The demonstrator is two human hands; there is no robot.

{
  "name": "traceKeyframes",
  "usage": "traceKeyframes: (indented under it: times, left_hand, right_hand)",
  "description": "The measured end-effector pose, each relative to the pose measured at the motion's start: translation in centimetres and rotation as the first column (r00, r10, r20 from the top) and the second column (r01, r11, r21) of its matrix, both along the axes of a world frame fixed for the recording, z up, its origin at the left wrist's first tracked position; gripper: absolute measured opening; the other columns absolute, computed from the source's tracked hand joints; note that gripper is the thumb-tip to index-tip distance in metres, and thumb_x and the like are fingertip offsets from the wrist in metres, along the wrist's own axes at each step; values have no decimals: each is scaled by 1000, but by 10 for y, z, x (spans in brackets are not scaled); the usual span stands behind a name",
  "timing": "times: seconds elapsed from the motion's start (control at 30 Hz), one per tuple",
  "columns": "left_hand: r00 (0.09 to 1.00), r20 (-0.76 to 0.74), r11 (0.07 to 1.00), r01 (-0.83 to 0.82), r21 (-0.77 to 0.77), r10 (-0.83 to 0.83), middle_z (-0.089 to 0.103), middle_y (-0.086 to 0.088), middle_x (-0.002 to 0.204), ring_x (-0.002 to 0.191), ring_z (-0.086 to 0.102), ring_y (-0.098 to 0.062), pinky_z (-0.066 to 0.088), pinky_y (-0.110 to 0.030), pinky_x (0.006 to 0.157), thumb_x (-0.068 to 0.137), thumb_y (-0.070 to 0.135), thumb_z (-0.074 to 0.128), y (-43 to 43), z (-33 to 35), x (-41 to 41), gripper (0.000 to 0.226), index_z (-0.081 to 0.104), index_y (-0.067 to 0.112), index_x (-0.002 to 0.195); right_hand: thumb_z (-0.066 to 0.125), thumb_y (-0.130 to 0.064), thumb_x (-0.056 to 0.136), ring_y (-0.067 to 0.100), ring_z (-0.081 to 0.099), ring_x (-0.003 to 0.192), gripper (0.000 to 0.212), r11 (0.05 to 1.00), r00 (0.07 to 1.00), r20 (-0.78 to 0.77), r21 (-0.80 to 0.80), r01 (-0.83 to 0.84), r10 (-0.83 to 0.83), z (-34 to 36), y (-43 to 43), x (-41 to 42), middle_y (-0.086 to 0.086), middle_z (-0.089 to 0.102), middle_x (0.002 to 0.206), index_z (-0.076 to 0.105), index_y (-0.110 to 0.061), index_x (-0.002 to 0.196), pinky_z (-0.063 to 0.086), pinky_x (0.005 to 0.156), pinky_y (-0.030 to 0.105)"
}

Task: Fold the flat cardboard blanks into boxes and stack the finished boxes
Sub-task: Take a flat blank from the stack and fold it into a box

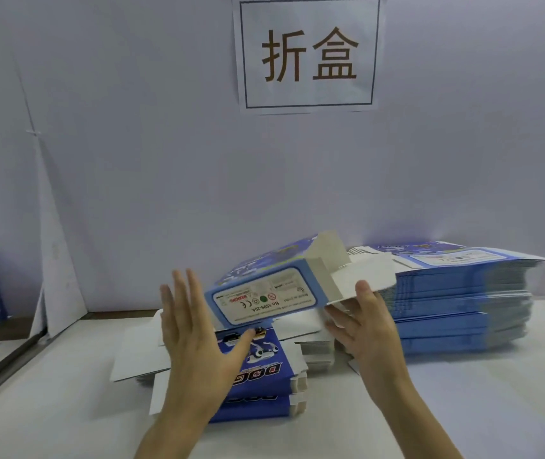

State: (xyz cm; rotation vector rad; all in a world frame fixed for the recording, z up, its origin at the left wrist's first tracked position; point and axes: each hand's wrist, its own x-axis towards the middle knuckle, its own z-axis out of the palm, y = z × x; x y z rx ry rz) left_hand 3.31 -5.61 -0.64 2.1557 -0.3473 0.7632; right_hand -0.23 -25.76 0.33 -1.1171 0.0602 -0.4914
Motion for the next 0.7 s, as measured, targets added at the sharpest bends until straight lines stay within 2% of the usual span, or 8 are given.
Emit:
traceKeyframes:
  times: [0.13, 0.2, 0.3, 0.37, 0.43, 0.5, 0.6, 0.7]
  left_hand:
    - [986, -69, 978, 158, 137, -150, -21, 38, 137, 132, -32, 13, -23, -23, 112, 66, 67, 50, 5, -4, 6, 98, -14, 50, 139]
    - [976, -44, 960, 219, 175, -215, -3, 35, 141, 140, -15, 9, -14, -28, 118, 66, 69, 49, 5, 1, 0, 90, -3, 51, 139]
    - [960, 109, 943, 226, 243, -258, 23, 11, 151, 143, 21, -16, 22, -51, 117, 66, 66, 64, 13, 17, -9, 95, 18, 39, 146]
    - [939, 238, 939, 171, 299, -247, 21, -9, 157, 146, 18, -27, 16, -56, 117, 60, 69, 75, 20, 28, -14, 117, 16, 30, 153]
    - [916, 288, 938, 195, 285, -278, 15, -4, 160, 148, 13, -23, 5, -52, 120, 55, 74, 70, 24, 37, -20, 128, 0, 31, 153]
    - [914, 307, 948, 192, 254, -267, 26, 14, 144, 131, 37, -24, 30, -64, 108, 50, 77, 72, 22, 41, -26, 137, -5, 29, 153]
    - [944, 301, 989, 110, 95, -134, 22, 17, 108, 99, 39, -14, 49, -42, 83, 41, 71, 76, 8, 39, -34, 140, 0, 31, 150]
    - [964, 224, 988, 151, -19, -143, 30, 8, 112, 96, 33, -4, 41, -27, 84, 44, 70, 70, -6, 33, -40, 127, 8, 31, 148]
  right_hand:
    - [55, -17, 98, 27, 74, 79, 23, 985, 991, -89, 136, 109, -97, -6, -16, 0, 16, 73, 96, 56, -5, 117, 61, 60, 30]
    - [49, -7, 99, 27, 73, 77, 20, 983, 992, -37, 134, 124, -120, -1, -22, -4, 16, 74, 92, 59, 1, 115, 61, 59, 29]
    - [56, -15, 92, 13, 73, 80, 21, 985, 979, 169, 148, 88, -113, 18, -34, -17, 2, 77, 94, 66, -11, 110, 60, 65, 24]
    - [61, -28, 83, 11, 72, 88, 26, 991, 964, 255, 128, 46, -78, 33, -36, -28, 1, 76, 103, 71, -18, 104, 60, 73, 25]
    - [61, -33, 81, 11, 72, 91, 23, 995, 964, 264, 101, 14, -41, 43, -33, -36, 1, 76, 105, 78, -22, 93, 60, 75, 26]
    - [61, -38, 81, 10, 73, 87, 24, 992, 954, 298, 124, -21, -17, 51, -28, -43, -1, 77, 98, 80, -24, 86, 60, 70, 25]
    - [82, -49, 63, 13, 73, 89, 60, 986, 882, 450, 24, -165, 137, 62, -18, -51, 2, 76, 98, 62, -26, 115, 59, 77, 31]
    - [84, -22, 53, 10, 59, 122, 113, 892, 877, 455, -447, 75, 155, 59, -12, -55, -8, 62, 131, 24, -42, 146, 50, 99, 29]
